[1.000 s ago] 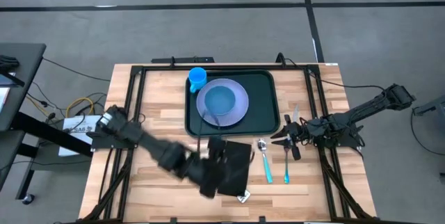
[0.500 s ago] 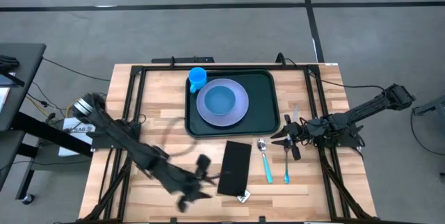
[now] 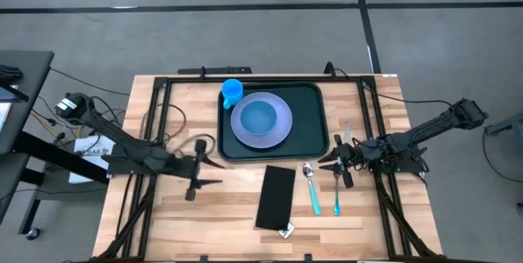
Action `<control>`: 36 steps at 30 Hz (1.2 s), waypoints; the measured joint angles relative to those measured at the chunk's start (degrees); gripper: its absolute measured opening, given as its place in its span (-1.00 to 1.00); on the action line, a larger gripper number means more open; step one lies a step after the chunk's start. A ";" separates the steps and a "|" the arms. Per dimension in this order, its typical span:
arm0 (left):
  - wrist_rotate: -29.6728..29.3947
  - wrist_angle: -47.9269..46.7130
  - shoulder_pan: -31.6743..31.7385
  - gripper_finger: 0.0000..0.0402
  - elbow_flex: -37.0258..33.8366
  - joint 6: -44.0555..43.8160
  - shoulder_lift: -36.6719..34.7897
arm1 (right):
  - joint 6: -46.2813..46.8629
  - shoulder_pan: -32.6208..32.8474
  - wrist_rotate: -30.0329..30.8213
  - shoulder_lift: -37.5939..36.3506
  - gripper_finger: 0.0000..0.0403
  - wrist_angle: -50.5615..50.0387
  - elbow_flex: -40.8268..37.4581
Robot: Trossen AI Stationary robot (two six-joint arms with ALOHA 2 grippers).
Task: Set up tray
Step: Put the black table napkin to the right of the purple plate on the black serving tray
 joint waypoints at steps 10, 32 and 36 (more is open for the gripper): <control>0.18 -4.37 -0.07 -0.10 -1.40 1.51 -6.23 | -1.56 -0.07 0.09 0.02 -0.57 0.94 0.00; -2.89 -5.40 -0.07 -0.10 -1.40 -0.45 -6.23 | 11.47 -0.15 6.80 0.02 -0.57 34.57 1.18; -2.89 -5.76 -0.07 -0.10 -1.38 -0.46 -6.21 | 11.34 -0.40 8.34 0.04 -0.57 39.33 1.50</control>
